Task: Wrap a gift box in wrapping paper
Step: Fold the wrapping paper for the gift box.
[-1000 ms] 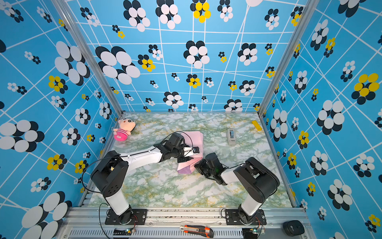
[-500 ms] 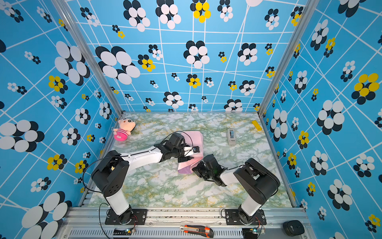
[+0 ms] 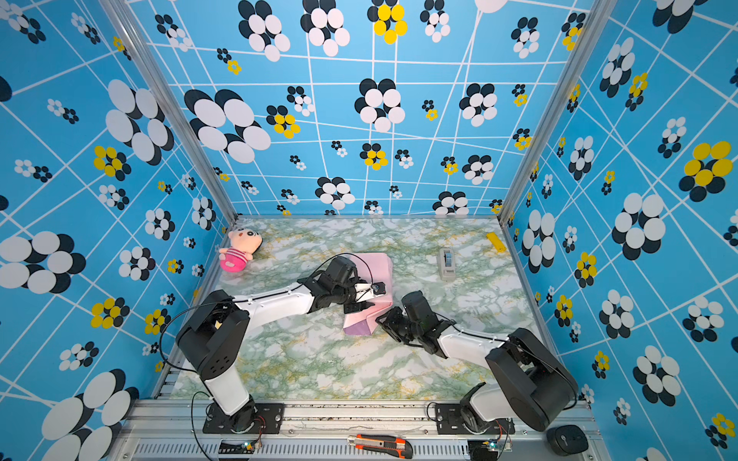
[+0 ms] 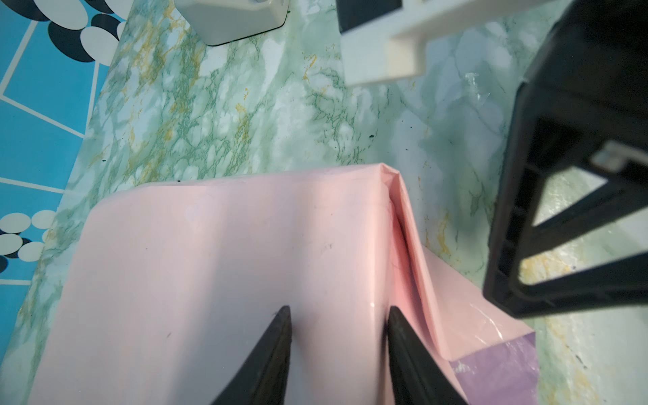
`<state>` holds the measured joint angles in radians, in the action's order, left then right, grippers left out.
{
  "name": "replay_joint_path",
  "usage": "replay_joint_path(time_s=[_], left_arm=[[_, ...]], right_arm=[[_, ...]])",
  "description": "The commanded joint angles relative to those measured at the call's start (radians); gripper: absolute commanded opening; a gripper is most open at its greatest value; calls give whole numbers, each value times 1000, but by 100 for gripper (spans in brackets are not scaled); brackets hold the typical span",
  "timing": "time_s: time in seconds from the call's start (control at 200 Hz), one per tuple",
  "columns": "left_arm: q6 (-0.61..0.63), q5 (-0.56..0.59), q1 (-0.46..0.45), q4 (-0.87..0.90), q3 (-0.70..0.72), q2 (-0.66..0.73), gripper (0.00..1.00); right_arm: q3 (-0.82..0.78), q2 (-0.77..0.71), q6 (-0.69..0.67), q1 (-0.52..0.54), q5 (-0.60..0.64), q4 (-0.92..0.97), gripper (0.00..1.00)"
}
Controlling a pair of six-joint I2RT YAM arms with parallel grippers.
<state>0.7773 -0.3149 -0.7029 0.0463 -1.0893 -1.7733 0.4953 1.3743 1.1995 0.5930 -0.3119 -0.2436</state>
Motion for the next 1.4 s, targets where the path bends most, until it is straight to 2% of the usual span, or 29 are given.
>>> replay_joint_path(time_s=[0.0, 0.085, 0.155, 0.245, 0.345, 0.585, 0.705, 0.84, 0.94, 1.125, 1.394], left_arm=[[-20, -16, -1, 21, 12, -29, 46], [-21, -16, -3, 20, 11, -26, 46], [-25, -13, -4, 17, 7, -22, 47], [-38, 0, -10, 15, -7, -7, 56], [-39, 36, -24, 46, -47, 12, 66], [-10, 249, -123, 106, -123, 21, 82], [-13, 307, -159, 130, -140, -17, 88], [-43, 314, -172, 141, -149, -52, 89], [-49, 369, -178, 135, -158, -76, 89], [-42, 412, -176, 93, -157, -142, 86], [-36, 400, -176, 55, -104, -146, 68]], right_arm=[[88, -82, -191, -41, 23, 279, 48], [125, -158, -303, -76, 111, 390, 58], [129, -193, -326, -137, 111, 406, 61], [134, -192, -318, -223, 38, 396, 61], [150, -174, -341, -269, 0, 400, 60], [145, -161, -352, -372, -82, 331, 60], [145, -124, -345, -386, -119, 289, 61], [159, -64, -330, -389, -155, 251, 61], [153, -42, -322, -389, -162, 224, 62], [148, -19, -314, -389, -181, 191, 62], [167, 49, -291, -385, -247, 159, 65]])
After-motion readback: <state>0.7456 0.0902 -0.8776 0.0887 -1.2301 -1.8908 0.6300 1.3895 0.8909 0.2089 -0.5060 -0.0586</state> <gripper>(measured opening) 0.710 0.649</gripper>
